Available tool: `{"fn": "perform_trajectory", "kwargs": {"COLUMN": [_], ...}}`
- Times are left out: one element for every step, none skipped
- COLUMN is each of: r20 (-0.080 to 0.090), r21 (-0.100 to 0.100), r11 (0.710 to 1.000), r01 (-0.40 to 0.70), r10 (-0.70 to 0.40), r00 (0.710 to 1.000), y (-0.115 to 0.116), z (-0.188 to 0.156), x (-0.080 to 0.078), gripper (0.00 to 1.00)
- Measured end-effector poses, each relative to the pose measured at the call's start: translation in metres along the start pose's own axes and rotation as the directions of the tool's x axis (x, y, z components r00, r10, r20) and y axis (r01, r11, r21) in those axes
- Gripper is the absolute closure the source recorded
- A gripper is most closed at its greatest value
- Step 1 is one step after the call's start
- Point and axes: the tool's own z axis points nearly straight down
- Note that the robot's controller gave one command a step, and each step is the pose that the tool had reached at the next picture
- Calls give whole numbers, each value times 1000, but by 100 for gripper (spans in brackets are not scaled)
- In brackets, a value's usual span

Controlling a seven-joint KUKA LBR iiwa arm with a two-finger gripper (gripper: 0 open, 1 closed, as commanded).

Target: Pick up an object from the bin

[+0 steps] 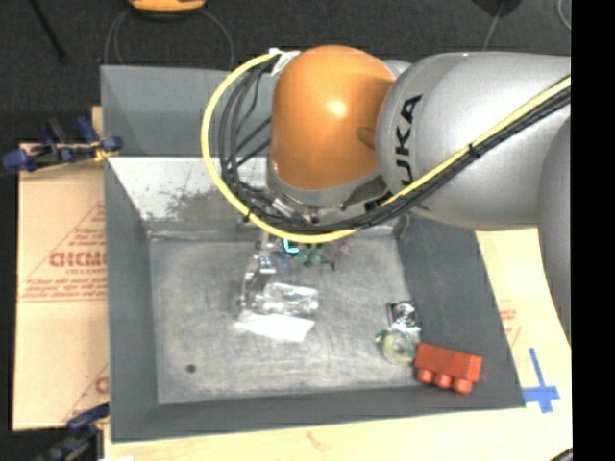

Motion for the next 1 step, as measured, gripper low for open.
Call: {"fn": "perform_trajectory", "kwargs": {"r20": [17], "r21": [-1], "r11": [995], "r01": [95], "r10": [-95], "r00": [995], "y": [-64], "z": [156], "x": [27], "gripper": [0]}}
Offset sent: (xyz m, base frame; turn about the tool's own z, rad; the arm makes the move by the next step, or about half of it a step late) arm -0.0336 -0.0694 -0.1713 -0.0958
